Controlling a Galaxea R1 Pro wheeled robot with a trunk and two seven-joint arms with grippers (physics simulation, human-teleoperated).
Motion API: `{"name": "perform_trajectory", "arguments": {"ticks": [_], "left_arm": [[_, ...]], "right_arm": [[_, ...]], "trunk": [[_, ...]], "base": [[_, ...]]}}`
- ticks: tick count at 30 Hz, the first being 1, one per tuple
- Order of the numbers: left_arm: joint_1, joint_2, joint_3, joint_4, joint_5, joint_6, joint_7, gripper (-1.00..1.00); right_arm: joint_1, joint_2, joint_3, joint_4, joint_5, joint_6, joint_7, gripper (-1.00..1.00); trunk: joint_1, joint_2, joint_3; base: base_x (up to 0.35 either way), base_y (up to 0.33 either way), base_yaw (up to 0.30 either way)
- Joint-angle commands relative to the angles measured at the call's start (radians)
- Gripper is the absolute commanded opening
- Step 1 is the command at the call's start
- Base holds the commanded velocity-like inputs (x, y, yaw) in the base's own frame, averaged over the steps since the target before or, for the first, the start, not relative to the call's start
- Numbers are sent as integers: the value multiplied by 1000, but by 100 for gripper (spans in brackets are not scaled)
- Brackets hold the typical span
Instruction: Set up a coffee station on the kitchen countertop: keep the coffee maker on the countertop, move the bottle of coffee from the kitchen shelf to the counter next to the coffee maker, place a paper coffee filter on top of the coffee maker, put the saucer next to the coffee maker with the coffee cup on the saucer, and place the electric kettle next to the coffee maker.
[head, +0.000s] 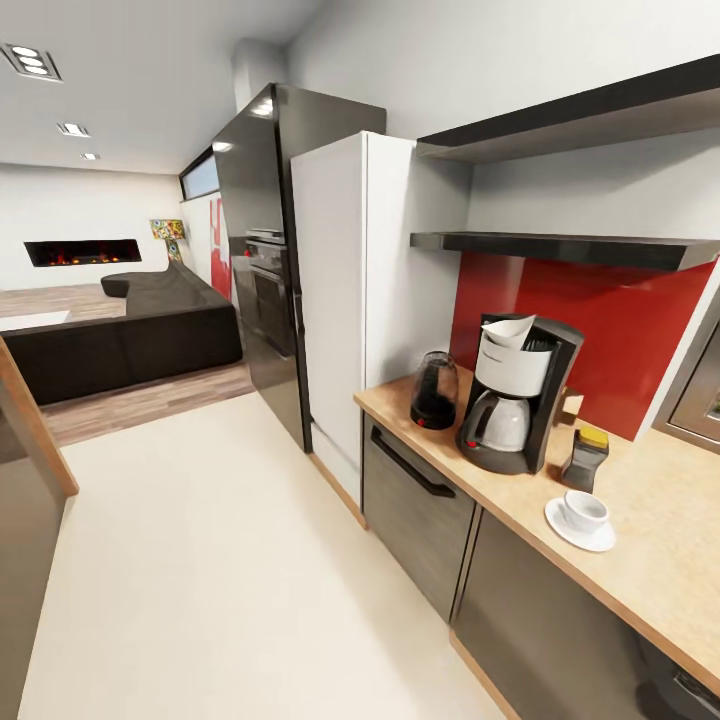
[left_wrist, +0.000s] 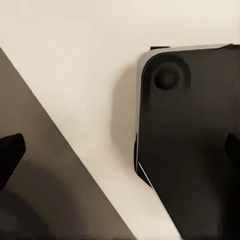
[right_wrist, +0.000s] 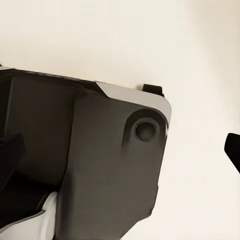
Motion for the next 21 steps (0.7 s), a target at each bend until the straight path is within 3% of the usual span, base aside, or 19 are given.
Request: {"name": "perform_trajectory", "arguments": {"ticks": [1,5,12,21], "left_arm": [[1,-1,9,3,-10,3,3,100],[7,-7,13,17,-7,15,4,100],[16,-16,15,127,-4,34,1,100],[15,-8,18,127,0,29,0,100]], "right_arm": [[-1,0,8,0,-10,3,2,100],[-1,0,8,0,-10,9,3,100],[-1,1,7,0,-10,10,0,100],[-1,3,7,-2,-16,0,0,100]], "trunk": [[1,-2,-2],[1,-2,-2],[1,-2,-2],[1,-2,-2]], "base": [[0,0,0],[0,0,0],[0,0,0],[0,0,0]]}}
